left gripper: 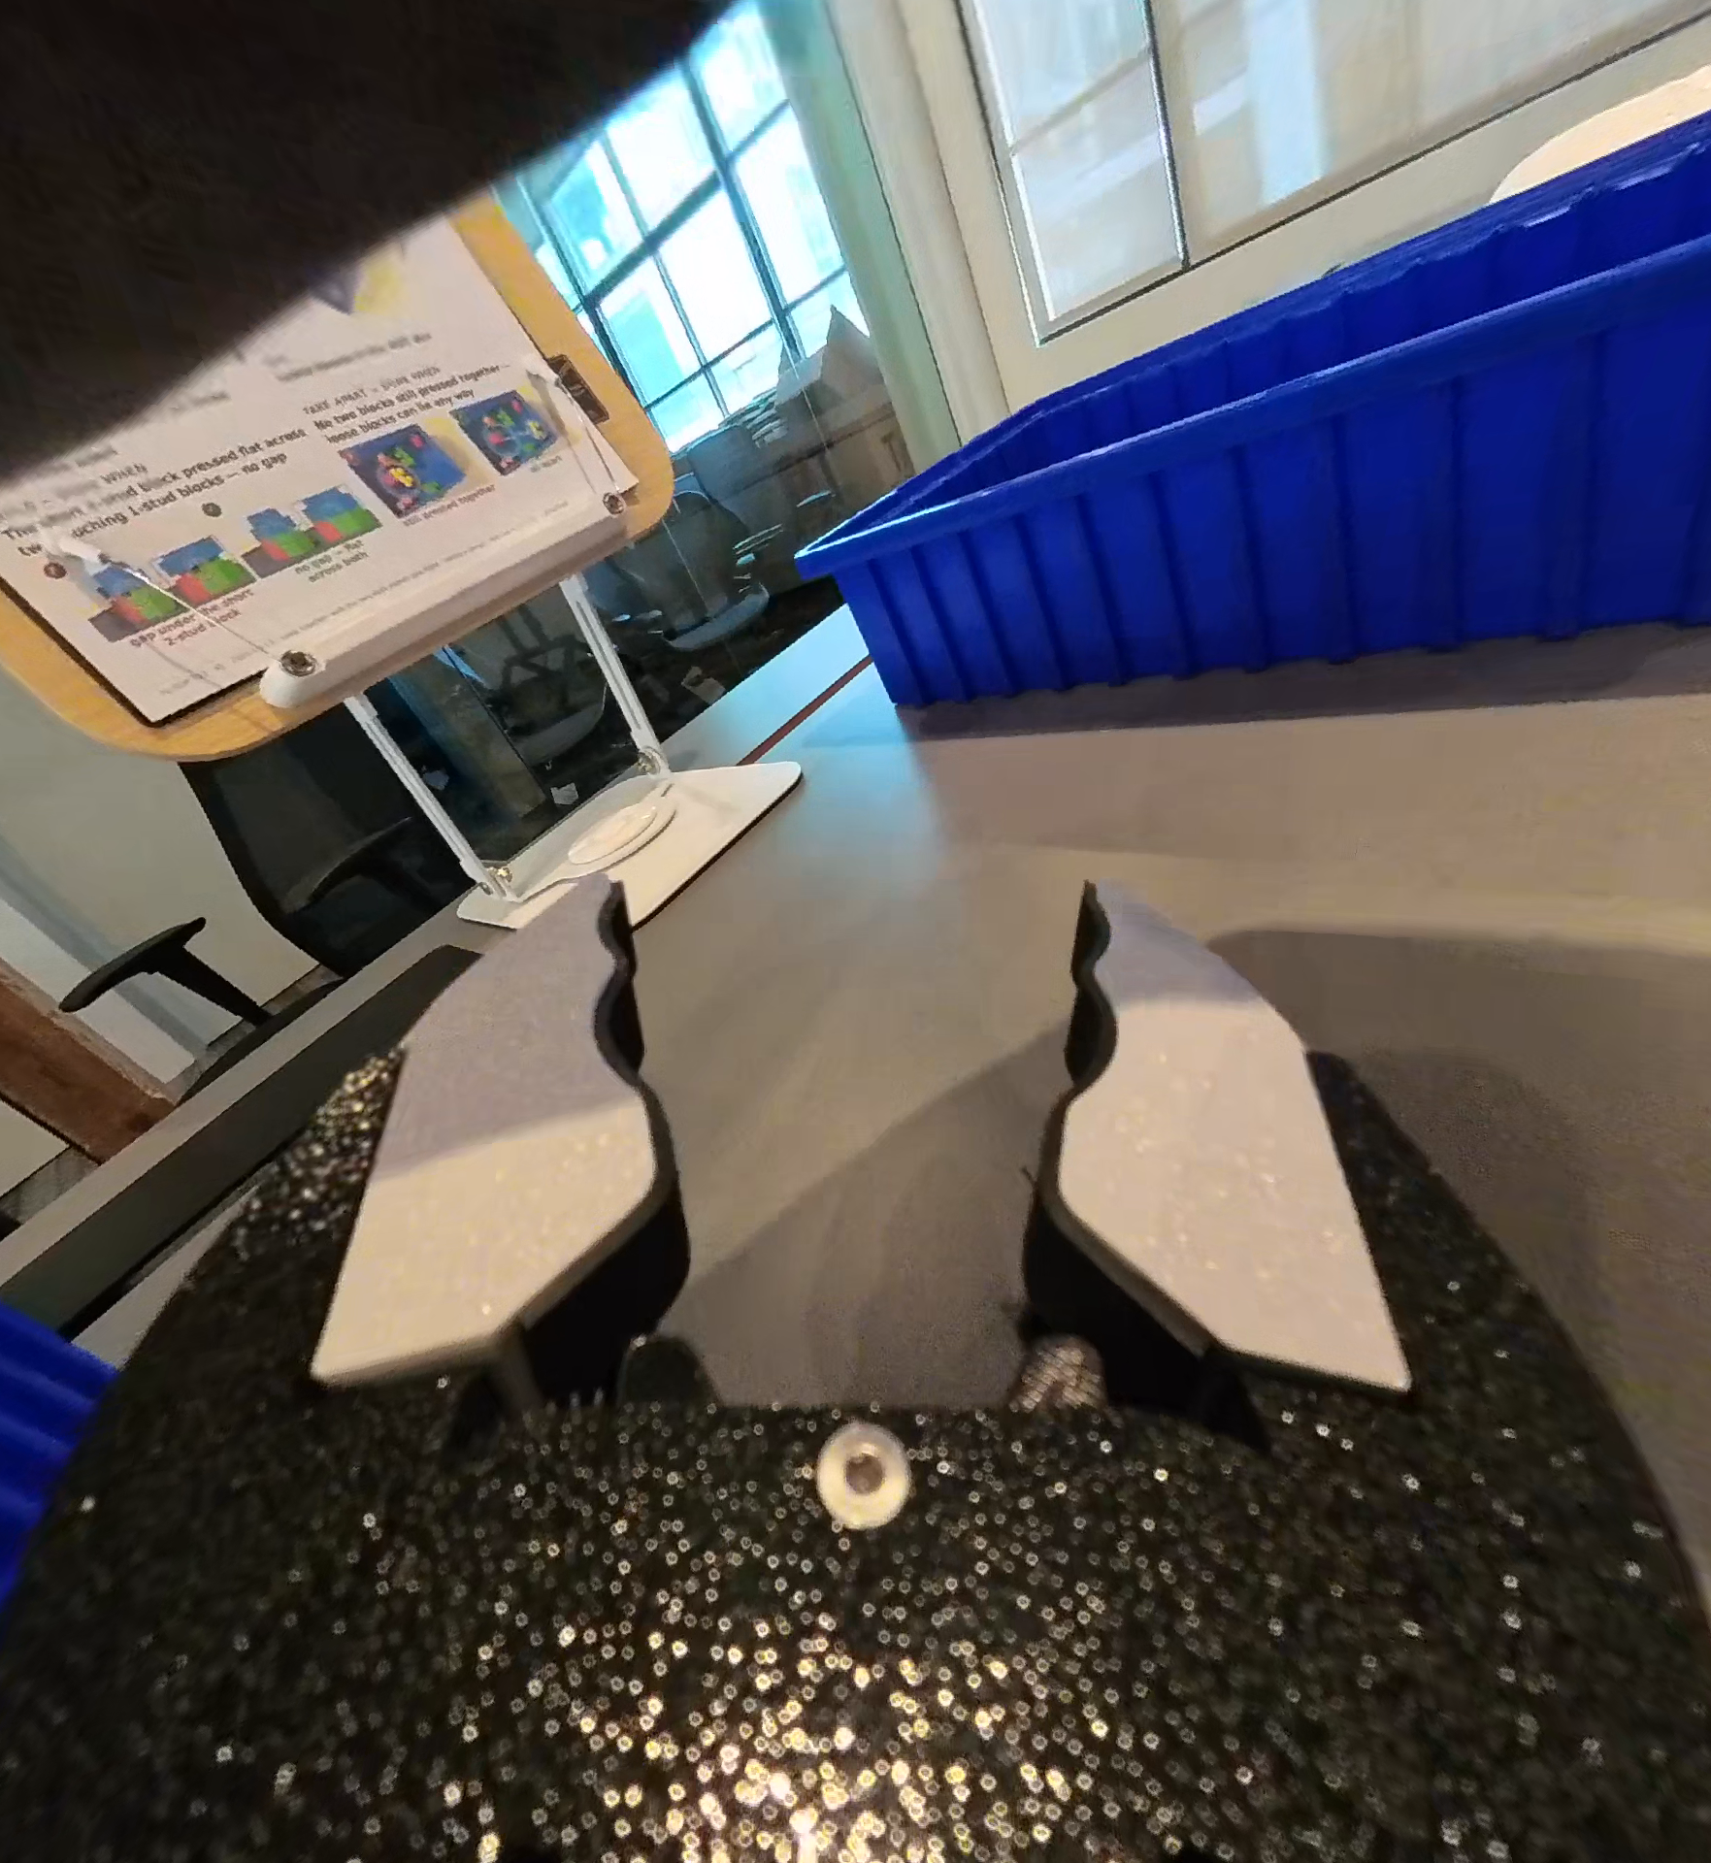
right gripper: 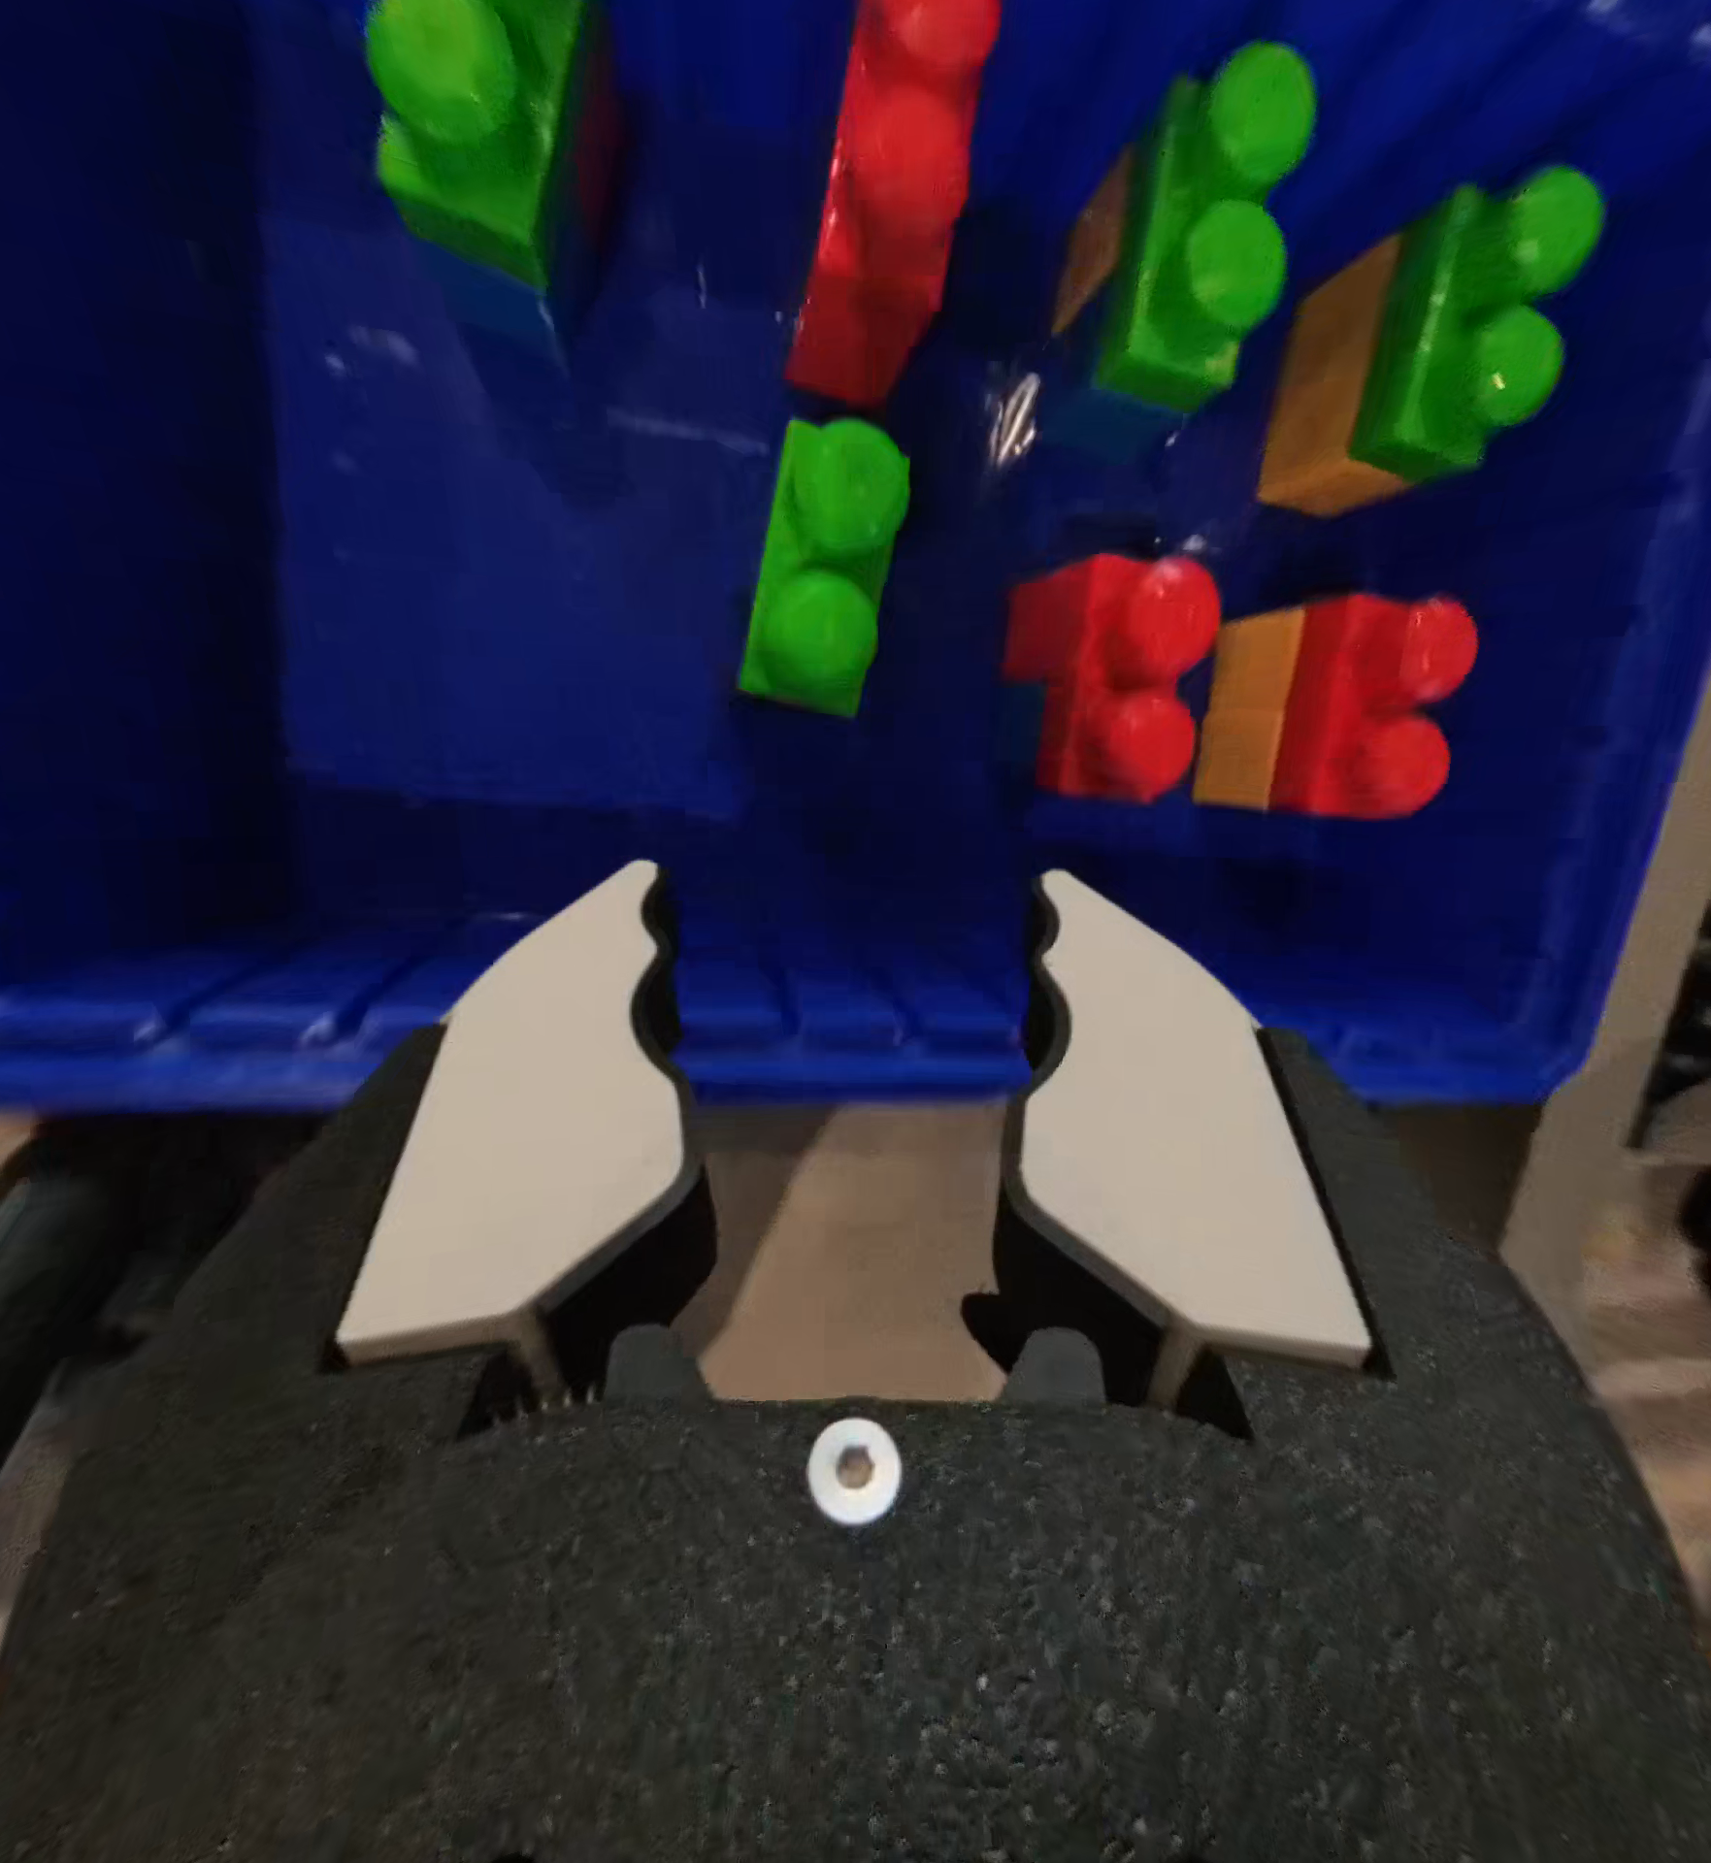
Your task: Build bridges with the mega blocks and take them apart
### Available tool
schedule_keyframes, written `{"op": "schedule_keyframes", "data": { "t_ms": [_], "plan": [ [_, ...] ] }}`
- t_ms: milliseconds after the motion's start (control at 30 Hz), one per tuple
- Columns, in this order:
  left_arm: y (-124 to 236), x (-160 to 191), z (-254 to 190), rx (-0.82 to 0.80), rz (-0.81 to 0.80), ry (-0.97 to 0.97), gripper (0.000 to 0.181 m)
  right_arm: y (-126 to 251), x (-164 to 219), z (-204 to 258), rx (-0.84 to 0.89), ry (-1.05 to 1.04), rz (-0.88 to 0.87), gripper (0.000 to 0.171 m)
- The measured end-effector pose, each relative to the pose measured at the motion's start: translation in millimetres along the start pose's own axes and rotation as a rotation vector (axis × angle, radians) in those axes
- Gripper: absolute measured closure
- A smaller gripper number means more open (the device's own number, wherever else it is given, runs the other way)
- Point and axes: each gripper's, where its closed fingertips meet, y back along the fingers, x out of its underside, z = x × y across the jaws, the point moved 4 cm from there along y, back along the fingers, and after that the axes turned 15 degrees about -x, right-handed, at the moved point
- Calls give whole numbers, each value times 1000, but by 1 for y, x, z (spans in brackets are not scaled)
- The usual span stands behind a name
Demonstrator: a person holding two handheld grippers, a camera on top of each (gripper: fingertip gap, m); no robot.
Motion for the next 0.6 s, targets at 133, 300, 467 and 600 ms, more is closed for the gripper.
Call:
{"op": "schedule_keyframes", "data": {
  "t_ms": [133, 300, 467, 600],
  "plan": [
    [0, 0, -1, 4, -2, -6, 99, -49, -32, -13, -74, 17, 181, 92],
    [0, 0, 0, 5, -2, -2, 100, -95, -41, -20, -161, -19, 275, 95],
    [1, 0, 0, 6, -3, -1, 100, -100, -38, -19, -193, -17, 297, 132],
    [0, 0, 1, 6, -2, 3, 101, -48, -31, -14, -148, 15, 124, 133]
  ]
}}
